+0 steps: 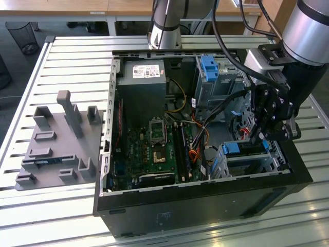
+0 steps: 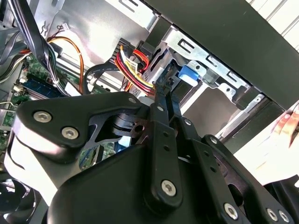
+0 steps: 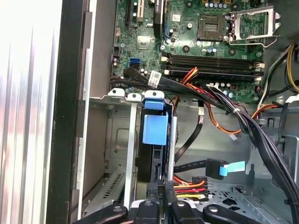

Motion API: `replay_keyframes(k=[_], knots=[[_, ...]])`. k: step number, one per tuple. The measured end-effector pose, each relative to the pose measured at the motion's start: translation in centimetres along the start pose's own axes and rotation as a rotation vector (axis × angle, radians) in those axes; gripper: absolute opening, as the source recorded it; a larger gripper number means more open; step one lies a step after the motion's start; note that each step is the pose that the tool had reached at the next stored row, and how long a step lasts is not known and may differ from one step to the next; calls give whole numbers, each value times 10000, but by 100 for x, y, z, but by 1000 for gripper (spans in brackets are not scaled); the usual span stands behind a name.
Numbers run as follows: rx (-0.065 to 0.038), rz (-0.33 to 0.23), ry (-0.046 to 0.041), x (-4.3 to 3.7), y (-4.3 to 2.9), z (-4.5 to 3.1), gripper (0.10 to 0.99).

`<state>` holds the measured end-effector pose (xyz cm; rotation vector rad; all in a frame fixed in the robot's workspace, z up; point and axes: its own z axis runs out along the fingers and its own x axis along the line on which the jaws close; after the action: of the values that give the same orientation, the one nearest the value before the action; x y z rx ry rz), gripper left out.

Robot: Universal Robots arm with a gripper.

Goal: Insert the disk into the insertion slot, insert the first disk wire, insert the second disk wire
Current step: 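Insert the first disk wire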

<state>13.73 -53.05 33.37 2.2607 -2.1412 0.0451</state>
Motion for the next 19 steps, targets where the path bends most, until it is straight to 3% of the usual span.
replay_keyframes(k=[19], knots=[[-6,141,1,4,-7,1,169]])
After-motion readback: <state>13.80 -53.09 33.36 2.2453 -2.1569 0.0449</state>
